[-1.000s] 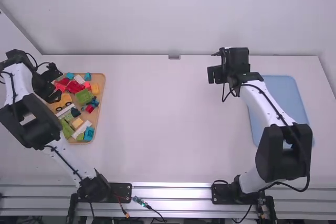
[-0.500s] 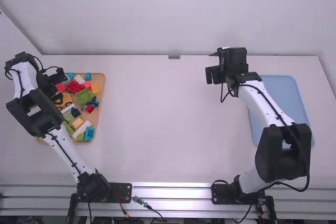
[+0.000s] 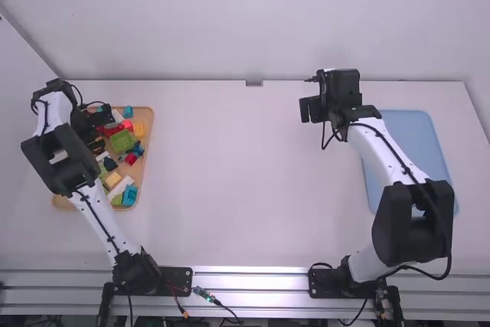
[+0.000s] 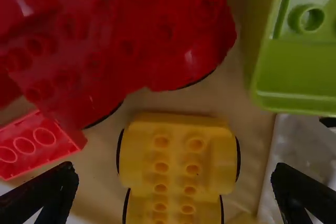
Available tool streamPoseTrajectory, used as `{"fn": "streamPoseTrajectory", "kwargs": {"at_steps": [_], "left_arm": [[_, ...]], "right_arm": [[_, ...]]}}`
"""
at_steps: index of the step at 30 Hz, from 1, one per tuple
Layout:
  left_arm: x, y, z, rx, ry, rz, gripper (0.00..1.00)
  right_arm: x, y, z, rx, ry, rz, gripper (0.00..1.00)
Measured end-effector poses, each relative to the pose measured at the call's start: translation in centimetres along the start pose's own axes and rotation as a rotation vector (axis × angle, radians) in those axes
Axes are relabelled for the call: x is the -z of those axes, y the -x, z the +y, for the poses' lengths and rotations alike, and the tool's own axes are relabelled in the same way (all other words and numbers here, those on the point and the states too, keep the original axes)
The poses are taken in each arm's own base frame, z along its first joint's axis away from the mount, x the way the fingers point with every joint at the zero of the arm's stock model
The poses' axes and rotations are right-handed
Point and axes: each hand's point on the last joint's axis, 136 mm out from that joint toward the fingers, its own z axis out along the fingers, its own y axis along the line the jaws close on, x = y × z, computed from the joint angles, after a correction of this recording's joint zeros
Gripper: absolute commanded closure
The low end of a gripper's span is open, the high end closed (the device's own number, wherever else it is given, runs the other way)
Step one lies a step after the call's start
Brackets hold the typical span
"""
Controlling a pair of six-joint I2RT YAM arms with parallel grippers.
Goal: Assemble lego blocks to make yellow taxi
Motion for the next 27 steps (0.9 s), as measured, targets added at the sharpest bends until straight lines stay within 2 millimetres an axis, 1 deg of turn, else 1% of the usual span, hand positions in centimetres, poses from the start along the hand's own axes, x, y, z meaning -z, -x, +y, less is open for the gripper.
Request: {"fn": "streamPoseTrajectory", "kwargs": {"at_steps": [3, 10, 13, 16, 21, 27], "left_arm": [[-0.01, -0.16, 0.01, 0.004, 0.0, 0.001, 0.01], [0.0, -0.5, -0.22, 0.104, -0.008, 0.019, 0.01], [0.02, -0.72, -0.49, 0.122, -0.017, 0.04, 0.01], [0.05, -0.52, -0.73, 0.123, -0.024, 0.054, 0.01], [0.06, 0.02, -0.35, 0.116, -0.006, 0.053, 0.01], [0.06, 0.01, -0.44, 0.058, -0.011, 0.053, 0.01]], "right_arm": [[-0.01, -0.01, 0.0, 0.002, 0.0, 0.0, 0.01], [-0.01, -0.01, 0.0, 0.002, 0.0, 0.0, 0.01], [-0.01, 0.0, 0.01, 0.003, 0.0, 0.0, 0.01], [-0.01, 0.0, 0.0, 0.001, 0.0, 0.0, 0.01], [-0.01, 0.07, 0.0, -0.001, 0.0, -0.003, 0.01], [-0.01, 0.54, -0.05, 0.002, -0.002, -0.022, 0.01]]}}
